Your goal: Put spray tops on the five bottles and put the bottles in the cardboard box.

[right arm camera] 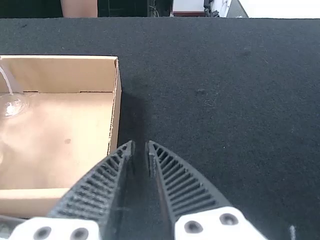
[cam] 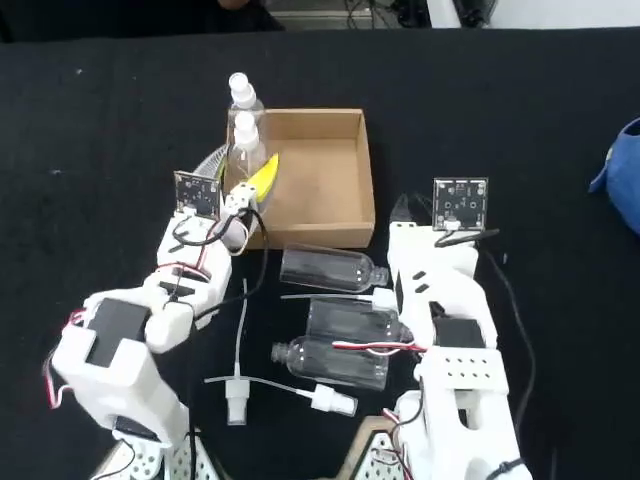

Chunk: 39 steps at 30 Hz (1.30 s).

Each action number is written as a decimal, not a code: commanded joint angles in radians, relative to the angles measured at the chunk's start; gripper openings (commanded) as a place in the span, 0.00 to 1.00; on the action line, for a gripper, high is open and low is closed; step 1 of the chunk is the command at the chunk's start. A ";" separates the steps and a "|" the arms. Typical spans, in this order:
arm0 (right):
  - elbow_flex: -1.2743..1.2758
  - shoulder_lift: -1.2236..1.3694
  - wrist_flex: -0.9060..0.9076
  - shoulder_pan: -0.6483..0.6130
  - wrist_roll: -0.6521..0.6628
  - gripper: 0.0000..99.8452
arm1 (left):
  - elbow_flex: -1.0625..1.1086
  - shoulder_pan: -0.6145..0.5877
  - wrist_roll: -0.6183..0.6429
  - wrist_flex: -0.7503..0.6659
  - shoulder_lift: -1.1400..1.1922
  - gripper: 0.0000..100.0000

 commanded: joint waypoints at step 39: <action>-0.004 -0.010 -0.026 -0.032 0.000 0.02 | -0.153 -0.018 -0.011 -0.172 0.199 0.19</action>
